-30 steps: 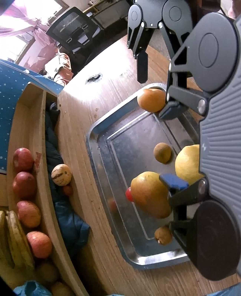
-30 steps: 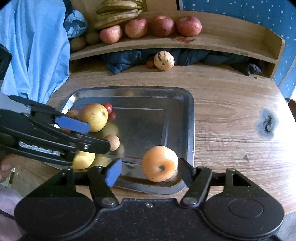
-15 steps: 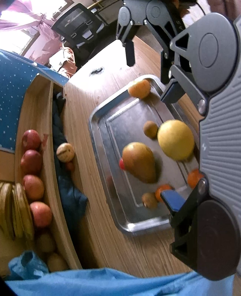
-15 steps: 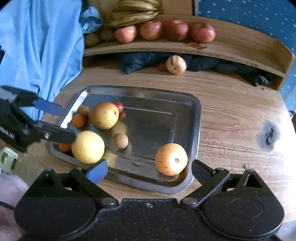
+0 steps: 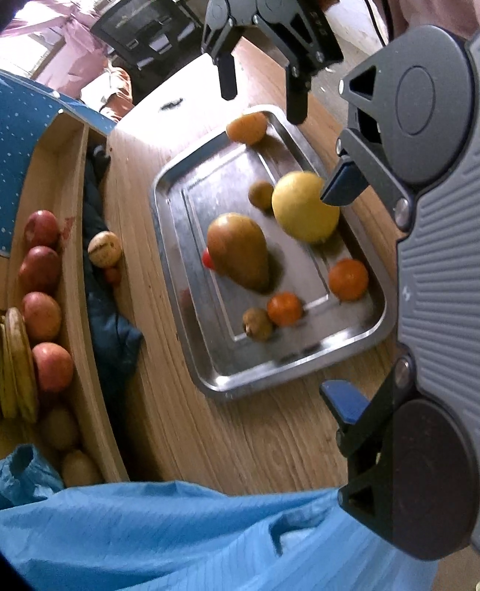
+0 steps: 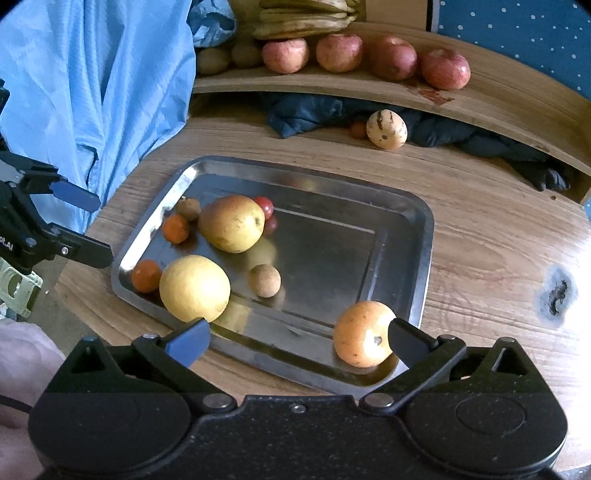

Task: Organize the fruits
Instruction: 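Withdraw both open tools from the tray toward the fruits under the shelf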

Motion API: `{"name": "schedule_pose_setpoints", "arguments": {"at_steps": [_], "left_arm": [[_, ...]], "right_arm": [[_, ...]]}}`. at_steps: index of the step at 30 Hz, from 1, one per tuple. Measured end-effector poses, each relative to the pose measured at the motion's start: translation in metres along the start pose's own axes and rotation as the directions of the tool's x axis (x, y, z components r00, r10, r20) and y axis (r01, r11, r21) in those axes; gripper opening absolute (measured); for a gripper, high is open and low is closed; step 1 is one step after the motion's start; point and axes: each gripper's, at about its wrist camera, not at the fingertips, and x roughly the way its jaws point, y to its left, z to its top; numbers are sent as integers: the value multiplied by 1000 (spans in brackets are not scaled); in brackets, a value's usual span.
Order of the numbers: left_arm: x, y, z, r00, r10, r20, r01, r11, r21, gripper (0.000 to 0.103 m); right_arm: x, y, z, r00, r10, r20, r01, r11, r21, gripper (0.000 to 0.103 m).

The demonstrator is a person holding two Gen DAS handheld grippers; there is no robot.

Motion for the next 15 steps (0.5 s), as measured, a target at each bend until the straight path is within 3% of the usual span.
{"name": "schedule_pose_setpoints", "arguments": {"at_steps": [15], "left_arm": [[12,13,30,1000,-4,2,4,1000,28,103]], "right_arm": [[11,5,22,1000,-11,-9,11,1000,3,102]]}}
